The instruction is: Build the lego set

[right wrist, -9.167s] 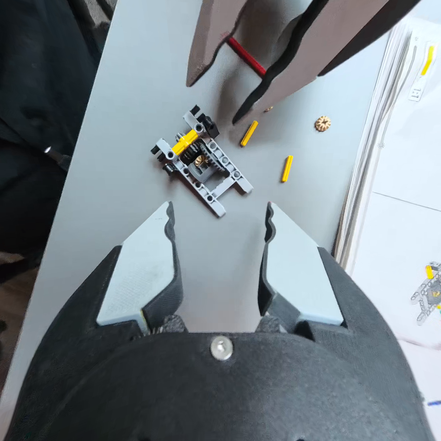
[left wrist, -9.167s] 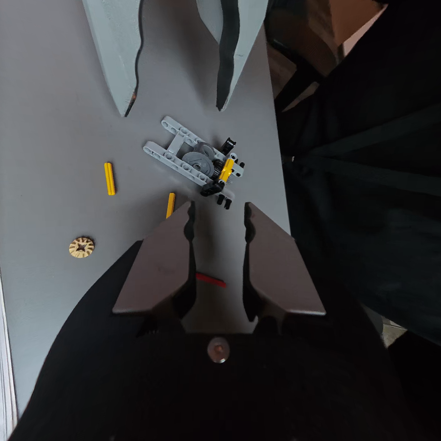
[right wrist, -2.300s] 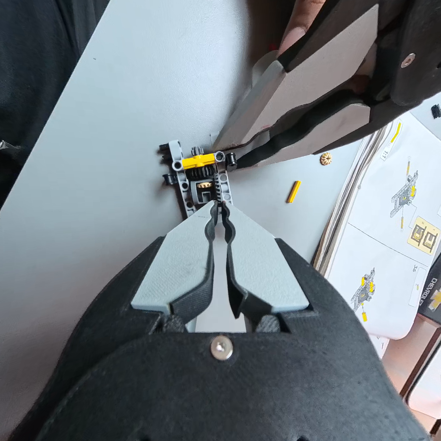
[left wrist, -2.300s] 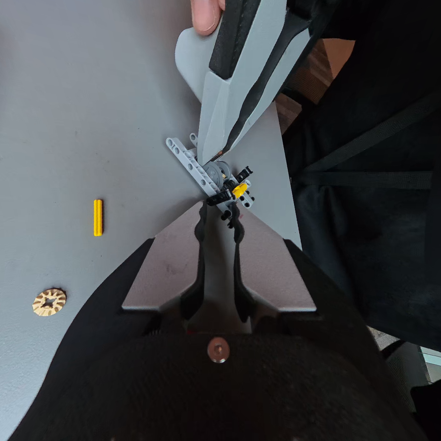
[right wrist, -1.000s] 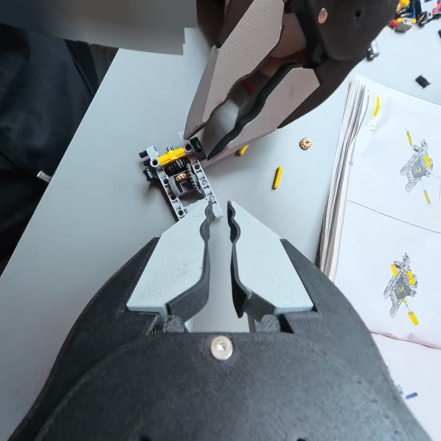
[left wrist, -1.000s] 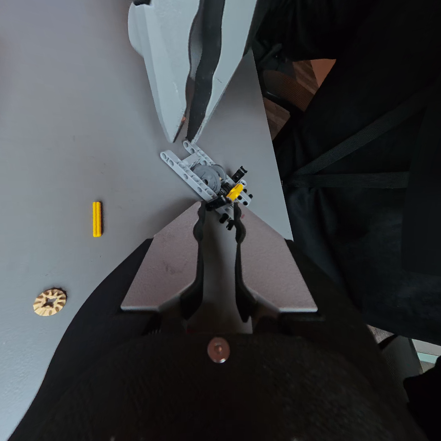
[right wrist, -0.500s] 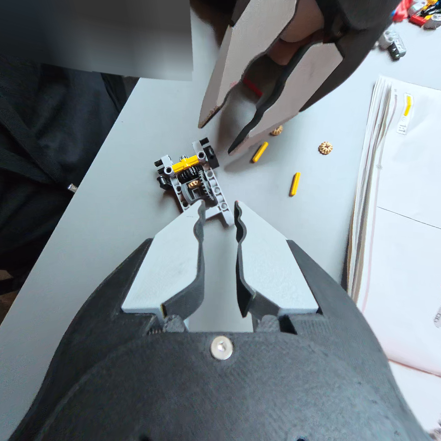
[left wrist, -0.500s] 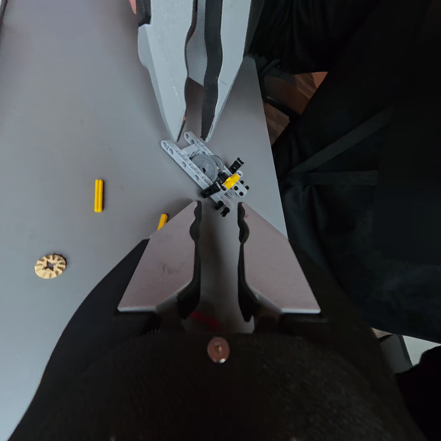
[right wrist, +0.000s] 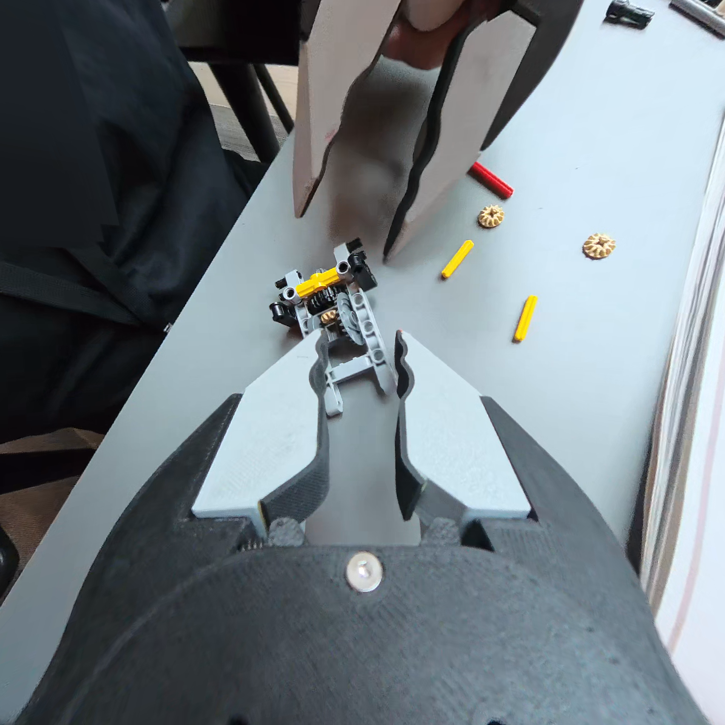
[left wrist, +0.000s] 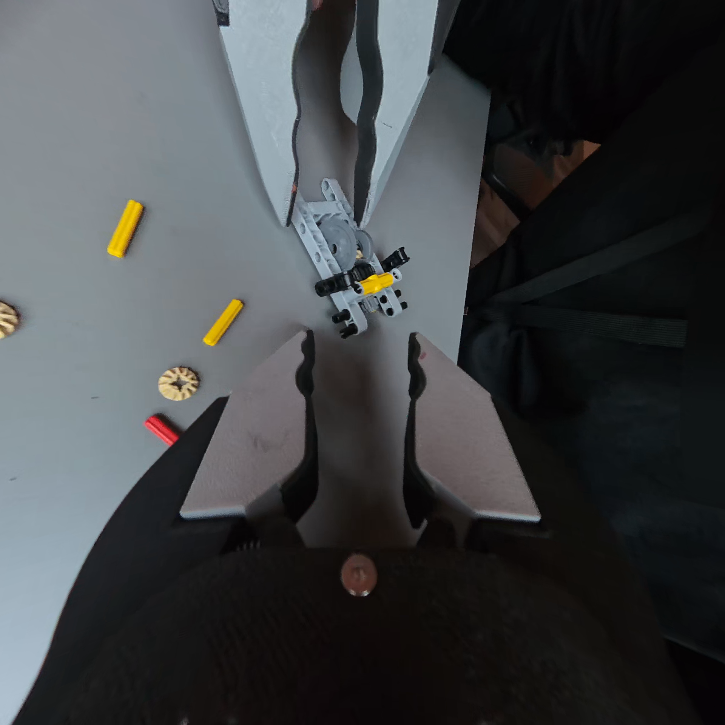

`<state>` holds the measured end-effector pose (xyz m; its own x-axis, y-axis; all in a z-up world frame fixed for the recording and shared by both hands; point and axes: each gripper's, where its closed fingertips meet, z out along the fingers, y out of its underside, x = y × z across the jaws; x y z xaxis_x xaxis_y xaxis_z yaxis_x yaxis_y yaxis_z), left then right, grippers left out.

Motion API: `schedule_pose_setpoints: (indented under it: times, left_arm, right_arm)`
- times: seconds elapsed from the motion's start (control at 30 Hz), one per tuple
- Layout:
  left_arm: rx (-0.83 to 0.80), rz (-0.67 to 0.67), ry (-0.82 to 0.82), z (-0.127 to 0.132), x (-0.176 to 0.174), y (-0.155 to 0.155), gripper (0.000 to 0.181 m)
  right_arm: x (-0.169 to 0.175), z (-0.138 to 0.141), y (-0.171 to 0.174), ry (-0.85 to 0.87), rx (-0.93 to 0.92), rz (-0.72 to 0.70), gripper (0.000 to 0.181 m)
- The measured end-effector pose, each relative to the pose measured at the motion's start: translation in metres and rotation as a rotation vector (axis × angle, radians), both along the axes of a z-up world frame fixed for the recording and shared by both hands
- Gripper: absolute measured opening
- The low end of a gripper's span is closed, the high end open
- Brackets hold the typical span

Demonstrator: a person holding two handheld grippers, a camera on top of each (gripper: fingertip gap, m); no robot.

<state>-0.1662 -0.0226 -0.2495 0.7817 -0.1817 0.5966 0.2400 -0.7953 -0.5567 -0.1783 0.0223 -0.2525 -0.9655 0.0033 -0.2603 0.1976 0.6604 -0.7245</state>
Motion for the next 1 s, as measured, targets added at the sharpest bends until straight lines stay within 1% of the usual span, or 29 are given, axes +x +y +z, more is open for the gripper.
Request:
schedule_pose_setpoints:
  times: [0.1, 0.27, 0.37, 0.57, 0.7, 1.0]
  left_arm:
    - [-0.002, 0.008, -0.053, -0.001, 0.008, 0.0, 0.04]
    - [0.011, 0.027, -0.16, -0.001, 0.01, 0.004, 0.034]
    - [0.006, 0.027, -0.156, -0.003, 0.008, 0.006, 0.027]
    - [0.004, 0.019, -0.165, -0.004, 0.005, 0.011, 0.021]
    - [0.002, -0.008, -0.129, -0.007, 0.003, 0.013, 0.012]
    - [0.055, -0.064, -0.084, -0.002, -0.003, 0.017, 0.011]
  right_arm:
    - [0.001, 0.001, -0.002, -0.021, -0.015, -0.003, 0.028]
    - [0.004, -0.002, -0.004, -0.022, -0.013, 0.001, 0.025]
    - [0.005, -0.004, -0.006, -0.027, -0.01, 0.008, 0.024]
    - [0.009, -0.005, -0.007, -0.04, -0.014, 0.019, 0.024]
    - [0.01, -0.005, -0.006, -0.048, -0.02, 0.02, 0.024]
    - [0.009, -0.004, -0.002, -0.058, -0.02, -0.034, 0.022]
